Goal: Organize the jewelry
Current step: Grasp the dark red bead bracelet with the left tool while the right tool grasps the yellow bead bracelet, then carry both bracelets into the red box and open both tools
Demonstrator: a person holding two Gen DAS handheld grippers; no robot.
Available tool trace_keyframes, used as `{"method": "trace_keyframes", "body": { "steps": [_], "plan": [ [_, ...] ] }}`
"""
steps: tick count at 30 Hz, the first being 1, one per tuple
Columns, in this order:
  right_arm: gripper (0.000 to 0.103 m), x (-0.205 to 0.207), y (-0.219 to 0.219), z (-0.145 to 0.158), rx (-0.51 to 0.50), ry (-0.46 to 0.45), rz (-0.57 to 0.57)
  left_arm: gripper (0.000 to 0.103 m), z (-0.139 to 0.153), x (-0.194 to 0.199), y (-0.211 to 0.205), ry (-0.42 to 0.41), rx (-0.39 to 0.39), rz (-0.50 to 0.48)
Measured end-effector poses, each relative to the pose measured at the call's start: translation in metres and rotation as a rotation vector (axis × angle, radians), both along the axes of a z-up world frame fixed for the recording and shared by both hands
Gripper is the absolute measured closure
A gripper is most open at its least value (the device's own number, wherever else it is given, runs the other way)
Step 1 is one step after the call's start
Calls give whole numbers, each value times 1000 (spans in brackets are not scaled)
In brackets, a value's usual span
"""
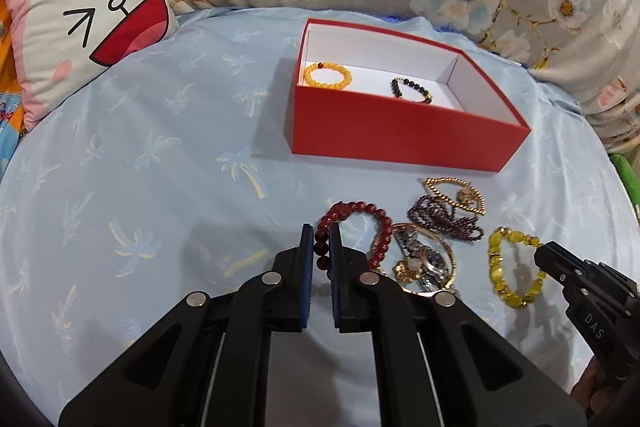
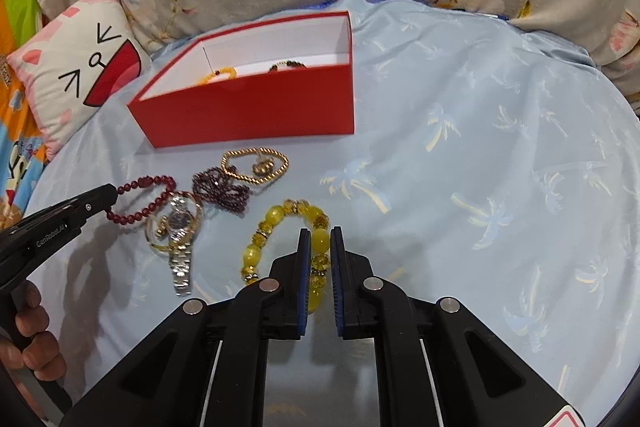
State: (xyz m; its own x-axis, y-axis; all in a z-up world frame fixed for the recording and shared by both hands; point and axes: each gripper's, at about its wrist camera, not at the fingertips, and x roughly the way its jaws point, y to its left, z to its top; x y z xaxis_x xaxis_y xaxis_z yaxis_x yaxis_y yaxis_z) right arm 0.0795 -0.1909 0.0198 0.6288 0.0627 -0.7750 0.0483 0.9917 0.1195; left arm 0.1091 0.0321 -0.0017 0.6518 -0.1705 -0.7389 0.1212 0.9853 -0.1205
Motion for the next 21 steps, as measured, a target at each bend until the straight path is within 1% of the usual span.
{"method": "trace_keyframes", "body": {
  "steps": [6, 11, 15, 18, 21],
  "plan": [
    [94, -2, -2, 30, 26, -50, 10, 96, 30, -9, 1, -40, 4, -21],
    [94, 3, -4, 60, 19, -100, 29, 96, 58, -6, 1, -75, 1, -42],
    [94, 16, -3, 89, -12, -157, 43, 96, 83, 8, 0, -106, -12, -55],
    [94, 32, -4, 108, -1, -188, 58, 96, 102, 25, -5, -143, -15, -61],
    [94, 53, -4, 125, 2, -222, 66, 96, 114, 47, -11, -166, -18, -63]
  ]
}}
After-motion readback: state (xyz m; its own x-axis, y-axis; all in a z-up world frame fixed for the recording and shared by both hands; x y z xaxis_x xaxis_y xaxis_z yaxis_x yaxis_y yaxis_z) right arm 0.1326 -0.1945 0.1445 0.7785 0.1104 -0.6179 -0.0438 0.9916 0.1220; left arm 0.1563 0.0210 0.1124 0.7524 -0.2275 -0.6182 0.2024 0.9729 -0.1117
